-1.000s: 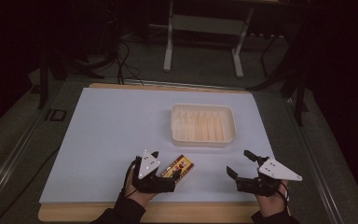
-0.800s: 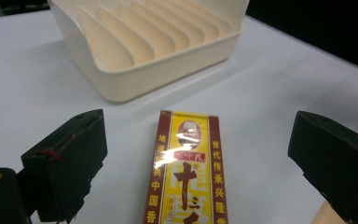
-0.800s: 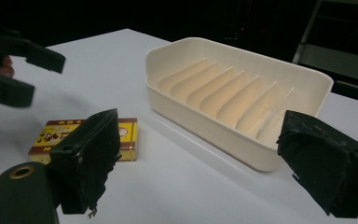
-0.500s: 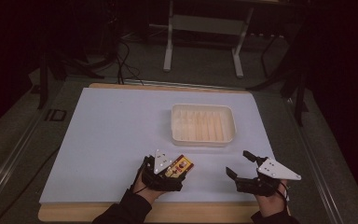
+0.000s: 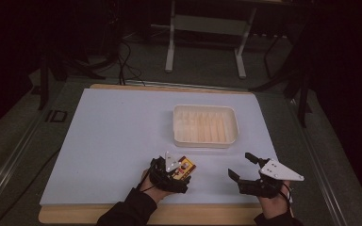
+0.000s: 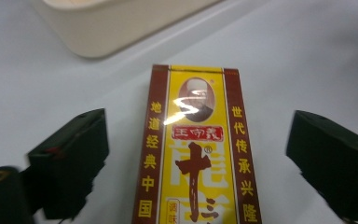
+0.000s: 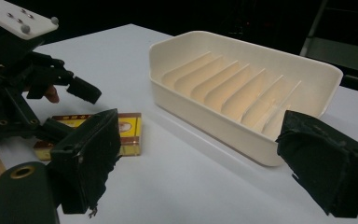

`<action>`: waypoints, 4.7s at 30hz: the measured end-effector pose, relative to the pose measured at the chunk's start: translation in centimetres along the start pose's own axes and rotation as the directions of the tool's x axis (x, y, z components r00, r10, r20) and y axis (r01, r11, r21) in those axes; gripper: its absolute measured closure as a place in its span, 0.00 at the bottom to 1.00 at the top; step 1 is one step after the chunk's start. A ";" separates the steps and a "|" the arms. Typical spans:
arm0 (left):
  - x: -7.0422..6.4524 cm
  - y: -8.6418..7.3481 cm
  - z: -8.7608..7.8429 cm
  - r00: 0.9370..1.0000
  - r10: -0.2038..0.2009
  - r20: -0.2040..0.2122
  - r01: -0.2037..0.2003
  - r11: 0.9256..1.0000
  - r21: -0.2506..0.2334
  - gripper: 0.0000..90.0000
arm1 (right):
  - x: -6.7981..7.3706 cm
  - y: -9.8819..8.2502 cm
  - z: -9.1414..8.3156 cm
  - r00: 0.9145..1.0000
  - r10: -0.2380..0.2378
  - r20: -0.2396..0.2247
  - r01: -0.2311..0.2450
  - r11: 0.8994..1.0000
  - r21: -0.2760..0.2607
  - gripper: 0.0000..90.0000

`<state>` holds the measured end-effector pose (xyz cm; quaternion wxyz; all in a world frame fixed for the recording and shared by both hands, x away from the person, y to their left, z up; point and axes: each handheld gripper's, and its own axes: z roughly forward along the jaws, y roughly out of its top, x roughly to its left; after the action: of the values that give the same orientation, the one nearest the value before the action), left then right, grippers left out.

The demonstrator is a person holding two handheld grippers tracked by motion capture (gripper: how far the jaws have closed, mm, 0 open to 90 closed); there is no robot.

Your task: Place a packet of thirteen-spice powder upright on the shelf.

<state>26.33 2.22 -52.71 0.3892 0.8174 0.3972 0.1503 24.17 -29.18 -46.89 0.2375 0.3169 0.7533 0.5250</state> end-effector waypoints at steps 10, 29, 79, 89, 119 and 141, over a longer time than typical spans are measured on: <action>-0.2 -0.4 0.8 1.000 0.012 -0.019 -0.010 0.997 0.076 0.19 | -0.1 -0.1 0.1 1.000 0.006 -0.006 -0.006 1.000 0.010 0.15; -0.7 -0.4 1.1 0.994 0.111 -0.020 -0.107 0.983 0.148 0.37 | -0.1 -0.2 0.2 1.000 0.005 -0.008 -0.005 1.000 0.017 0.15; 0.0 0.5 -4.2 0.987 0.075 0.141 -0.015 0.923 -0.385 0.37 | 0.5 0.5 -0.2 0.999 0.003 -0.034 -0.004 1.000 -0.029 0.16; -0.7 0.1 -4.0 0.983 0.128 0.129 -0.061 0.901 -0.430 0.37 | 1.4 2.0 -0.9 0.999 0.044 -0.019 -0.045 0.998 -0.045 0.17; -1.8 0.4 -3.9 0.975 0.177 0.131 -0.076 0.829 -0.554 0.37 | 4.2 7.9 3.3 0.976 0.191 -0.109 -0.201 0.975 -0.091 0.12; -2.0 0.4 -4.7 0.991 0.130 0.044 -0.069 0.746 -0.663 0.37 | 6.3 7.3 6.6 0.894 0.426 -0.140 -0.441 0.892 -0.103 0.53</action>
<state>22.68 2.98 -49.20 0.6607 0.6533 0.2571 0.2656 26.10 -18.57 -42.37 0.0915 0.4303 0.6396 0.6304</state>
